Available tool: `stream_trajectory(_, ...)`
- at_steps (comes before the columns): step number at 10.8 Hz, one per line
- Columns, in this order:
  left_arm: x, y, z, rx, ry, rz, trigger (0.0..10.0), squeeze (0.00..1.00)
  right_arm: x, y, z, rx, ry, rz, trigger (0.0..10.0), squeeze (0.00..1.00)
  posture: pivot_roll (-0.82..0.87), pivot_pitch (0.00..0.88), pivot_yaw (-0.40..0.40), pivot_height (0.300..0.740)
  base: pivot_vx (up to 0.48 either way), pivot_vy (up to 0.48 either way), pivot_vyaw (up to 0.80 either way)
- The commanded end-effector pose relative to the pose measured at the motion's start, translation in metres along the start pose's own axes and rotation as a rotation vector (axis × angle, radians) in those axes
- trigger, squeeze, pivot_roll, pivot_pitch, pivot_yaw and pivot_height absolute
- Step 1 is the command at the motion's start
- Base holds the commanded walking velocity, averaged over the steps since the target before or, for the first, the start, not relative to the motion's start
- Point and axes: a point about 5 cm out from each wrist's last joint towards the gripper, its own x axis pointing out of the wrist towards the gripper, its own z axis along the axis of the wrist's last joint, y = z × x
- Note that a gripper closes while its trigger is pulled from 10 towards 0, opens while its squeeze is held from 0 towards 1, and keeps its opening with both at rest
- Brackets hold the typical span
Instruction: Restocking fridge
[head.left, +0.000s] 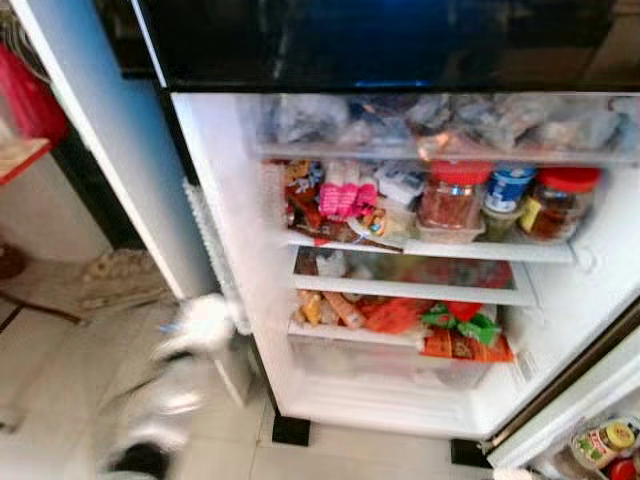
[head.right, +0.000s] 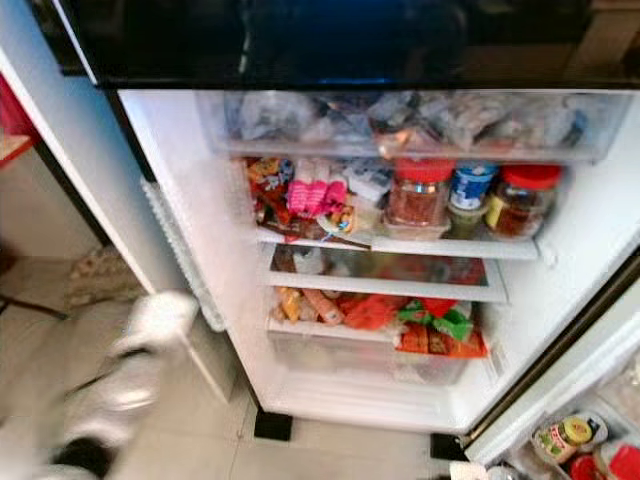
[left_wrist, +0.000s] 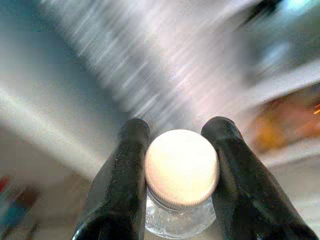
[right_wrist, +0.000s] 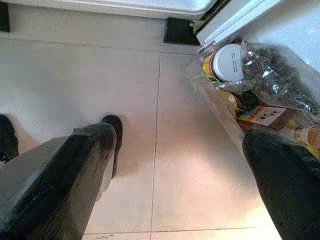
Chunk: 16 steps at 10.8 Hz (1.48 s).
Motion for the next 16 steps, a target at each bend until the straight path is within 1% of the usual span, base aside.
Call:
stream_trajectory(1,-0.004,-0.023,0.013,-0.085,-0.054,-0.087,10.0,0.0,0.0,0.002,-0.004,-0.002,0.007,0.003,10.0,0.0,0.0,0.0,0.047,0.74,0.0,0.0,0.0)
stream_trajectory(2,-0.018,-0.058,0.023,-0.217,-0.062,-0.19,10.0,0.0,-0.001,0.004,-0.005,0.0,0.009,0.005,10.0,0.0,0.0,0.0,0.052,0.74,0.0,0.0,0.0)
stream_trajectory(3,-0.035,-0.077,0.021,-0.262,-0.036,-0.251,10.0,0.0,-0.001,0.005,-0.006,0.005,0.011,0.006,10.0,0.0,0.0,0.0,0.054,0.74,0.0,0.0,0.0)
stream_trajectory(4,-0.042,-0.083,0.018,-0.292,-0.005,-0.262,10.0,0.0,-0.001,0.005,-0.006,0.009,0.011,0.006,10.0,0.0,0.01,0.0,0.051,0.74,0.0,0.0,0.0)
stream_trajectory(5,-0.042,-0.083,0.021,-0.296,-0.009,-0.266,10.0,0.0,-0.001,0.005,-0.005,0.014,0.007,0.005,10.0,0.0,0.02,0.0,0.047,0.74,0.0,0.0,0.0)
stream_trajectory(6,-0.041,-0.077,0.029,-0.303,-0.01,-0.269,10.0,0.0,-0.001,0.005,-0.003,0.019,-0.002,0.004,10.0,0.0,0.02,0.0,0.042,0.74,0.0,0.0,0.0)
stream_trajectory(7,-0.037,-0.073,0.031,-0.278,-0.017,-0.265,10.0,0.0,0.0,0.005,-0.002,0.02,-0.003,0.003,10.0,0.0,0.02,0.0,0.04,0.74,0.0,0.0,0.0)
stream_trajectory(8,-0.034,-0.07,0.033,-0.272,-0.019,-0.265,10.0,0.0,0.0,0.005,-0.001,0.027,-0.009,0.002,10.0,0.0,0.02,0.0,0.039,0.74,0.0,0.0,0.0)
stream_trajectory(10,-0.032,-0.068,0.037,-0.258,-0.018,-0.272,10.0,0.0,-0.001,0.002,-0.003,0.04,-0.003,-0.013,10.0,0.0,0.02,0.0,0.036,0.74,0.0,0.0,0.0)
stream_trajectory(11,-0.032,-0.068,0.038,-0.252,-0.017,-0.276,10.0,0.0,-0.001,0.002,-0.004,0.036,0.005,-0.016,10.0,0.0,0.02,0.0,0.034,0.74,0.0,0.0,-0.44)
stream_trajectory(15,-0.031,-0.069,0.041,-0.238,-0.017,-0.29,10.0,0.0,-0.001,0.002,-0.004,0.03,0.008,-0.017,10.0,0.0,0.02,0.0,0.036,0.74,0.0,0.0,-0.76)
stream_trajectory(16,-0.031,-0.069,0.041,-0.236,-0.018,-0.29,10.0,0.0,-0.001,0.003,-0.004,0.029,0.005,-0.015,10.0,0.0,0.02,0.0,0.036,0.74,0.0,0.0,0.0)
